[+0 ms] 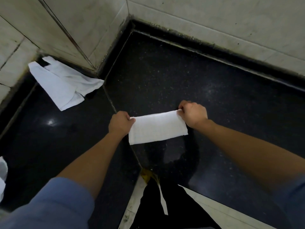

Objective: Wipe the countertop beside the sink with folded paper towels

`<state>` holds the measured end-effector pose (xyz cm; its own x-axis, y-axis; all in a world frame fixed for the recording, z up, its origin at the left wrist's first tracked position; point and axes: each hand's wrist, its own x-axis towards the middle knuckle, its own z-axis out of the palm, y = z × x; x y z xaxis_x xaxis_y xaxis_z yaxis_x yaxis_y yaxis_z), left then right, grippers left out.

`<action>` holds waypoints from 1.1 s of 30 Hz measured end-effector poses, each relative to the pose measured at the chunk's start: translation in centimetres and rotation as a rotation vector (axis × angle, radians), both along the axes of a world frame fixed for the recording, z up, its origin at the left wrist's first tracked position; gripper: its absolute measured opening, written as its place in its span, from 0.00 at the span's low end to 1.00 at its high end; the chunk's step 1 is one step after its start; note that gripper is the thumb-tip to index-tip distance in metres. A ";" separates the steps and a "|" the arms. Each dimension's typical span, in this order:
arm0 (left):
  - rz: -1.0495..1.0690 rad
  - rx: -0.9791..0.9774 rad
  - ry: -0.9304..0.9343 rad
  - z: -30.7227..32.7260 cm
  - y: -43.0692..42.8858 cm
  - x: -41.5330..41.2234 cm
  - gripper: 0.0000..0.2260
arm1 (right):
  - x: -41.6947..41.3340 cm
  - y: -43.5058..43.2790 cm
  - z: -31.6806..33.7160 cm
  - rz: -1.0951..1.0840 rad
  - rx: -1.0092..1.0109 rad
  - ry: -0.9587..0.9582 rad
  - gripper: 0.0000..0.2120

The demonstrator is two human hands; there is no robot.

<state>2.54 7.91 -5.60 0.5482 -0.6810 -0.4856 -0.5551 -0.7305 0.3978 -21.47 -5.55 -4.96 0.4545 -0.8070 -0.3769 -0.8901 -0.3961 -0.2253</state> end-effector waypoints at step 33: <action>-0.738 -0.018 -0.251 0.7 6.7 -1.3 0.25 | 0.3 2.8 3.2 -0.918 0.639 -0.411 0.11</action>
